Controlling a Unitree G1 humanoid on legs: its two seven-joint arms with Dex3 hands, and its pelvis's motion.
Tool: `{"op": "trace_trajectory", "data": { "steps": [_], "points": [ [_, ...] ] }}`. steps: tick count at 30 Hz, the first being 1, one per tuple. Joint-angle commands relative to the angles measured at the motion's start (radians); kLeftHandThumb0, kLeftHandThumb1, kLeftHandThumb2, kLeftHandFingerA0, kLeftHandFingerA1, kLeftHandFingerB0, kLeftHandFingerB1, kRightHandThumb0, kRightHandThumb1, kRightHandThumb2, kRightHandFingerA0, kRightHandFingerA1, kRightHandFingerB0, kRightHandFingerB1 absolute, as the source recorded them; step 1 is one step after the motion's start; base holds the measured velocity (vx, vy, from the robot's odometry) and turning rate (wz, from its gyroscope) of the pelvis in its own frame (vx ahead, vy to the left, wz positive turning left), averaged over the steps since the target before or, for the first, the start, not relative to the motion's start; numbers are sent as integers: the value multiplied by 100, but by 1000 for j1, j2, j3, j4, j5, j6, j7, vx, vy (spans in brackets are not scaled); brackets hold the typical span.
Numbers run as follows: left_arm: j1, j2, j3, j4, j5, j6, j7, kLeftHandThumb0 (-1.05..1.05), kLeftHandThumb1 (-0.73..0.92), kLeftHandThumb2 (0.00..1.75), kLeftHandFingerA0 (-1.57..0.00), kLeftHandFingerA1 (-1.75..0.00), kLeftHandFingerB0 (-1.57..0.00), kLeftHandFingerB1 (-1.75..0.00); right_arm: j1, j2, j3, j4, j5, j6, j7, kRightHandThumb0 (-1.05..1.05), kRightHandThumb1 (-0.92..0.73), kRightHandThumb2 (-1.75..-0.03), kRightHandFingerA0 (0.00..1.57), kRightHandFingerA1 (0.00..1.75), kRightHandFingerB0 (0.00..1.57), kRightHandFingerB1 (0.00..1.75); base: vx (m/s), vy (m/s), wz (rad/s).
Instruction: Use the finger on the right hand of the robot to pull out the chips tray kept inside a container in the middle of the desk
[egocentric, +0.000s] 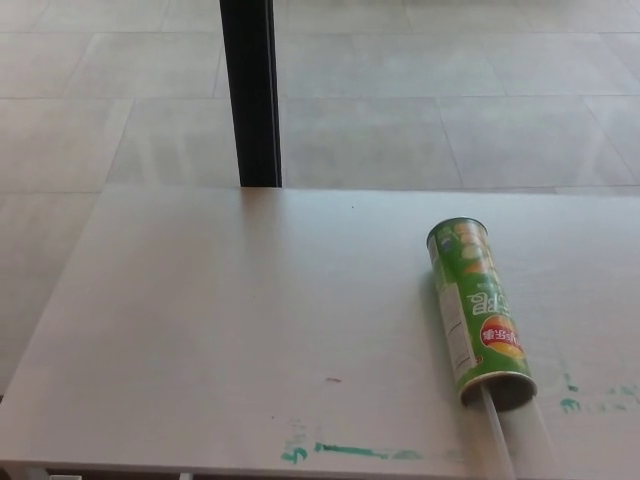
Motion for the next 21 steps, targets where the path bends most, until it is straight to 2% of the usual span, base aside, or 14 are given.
{"op": "trace_trajectory", "data": {
  "steps": [1, 2, 3, 4, 5, 6, 7, 10, 12, 17, 18, 21],
  "points": [
    [-22, -1, -13, 22, 12, -20, 9, -23, 63, 62, -60, -74, -52, -60, 7, -1, -1, 40, 109, 47, 0, -27, -43, -58, 90, 116, 5, 67, 0, 0, 0],
    [-42, -4, -24, 33, 19, -23, 11, -23, 63, 62, -61, -74, -51, -59, 12, 1, -3, 30, 121, 56, -1, -25, -44, -56, 95, 110, 6, 68, 0, 0, 0],
    [-48, -5, -28, 35, 14, -32, -2, -22, 64, 63, -60, -74, -49, -60, 10, 7, -4, 26, 148, 75, 23, -21, -43, -58, 93, 117, 3, 66, 0, 0, 0],
    [-56, -3, -36, 41, 22, -34, 7, -22, 65, 62, -61, -73, -52, -60, 10, 13, -6, 30, 170, 69, 40, -16, -43, -58, 92, 111, 0, 68, 0, 0, 0],
    [-62, -2, -39, 42, 23, -30, 13, -23, 64, 62, -62, -73, -52, -60, 14, 13, 4, 28, 169, 68, 43, -20, -29, -81, 96, 102, 3, 56, 0, 0, 0],
    [-63, -1, -41, 45, 21, -31, 14, -23, 64, 62, -62, -73, -52, -60, 15, 11, 9, 28, 173, 69, 42, -20, -29, -81, 96, 102, 3, 56, 0, 0, 0],
    [-66, 1, -41, 48, 18, -30, 13, -22, 64, 62, -61, -73, -52, -60, 21, 3, 31, 29, 152, 74, 36, -22, -45, -55, 93, 104, 3, 67, 0, 0, 0],
    [-58, 4, -34, 31, 7, -21, 9, -23, 65, 63, -59, -72, -52, -61, 4, 5, 47, 20, 181, 93, 31, -18, -43, -58, 92, 113, 6, 68, 0, 0, 0],
    [-58, 2, -35, 35, 9, -26, 10, -22, 65, 63, -60, -73, -52, -60, -3, 2, 55, 33, 187, 79, 22, -21, -42, -58, 93, 109, 10, 65, 0, 0, 0],
    [-49, -6, -33, 21, 5, -25, 16, -24, 65, 63, -60, -73, -53, -61, -18, 0, 69, 48, 216, 73, 31, -21, -43, -58, 97, 113, 8, 69, 0, 0, 0],
    [-41, -8, -31, 10, 5, -21, 21, -24, 65, 64, -61, -74, -54, -62, -19, -6, 100, 80, 173, 30, -3, -23, -42, -55, 99, 107, 12, 68, 0, 0, 0],
    [-60, -11, -24, 46, -3, -22, 19, -22, 64, 62, -61, -74, -52, -61, -24, -3, 101, 94, 205, 32, 25, -20, -43, -56, 96, 111, 11, 68, 0, 0, 0]
  ]
}}
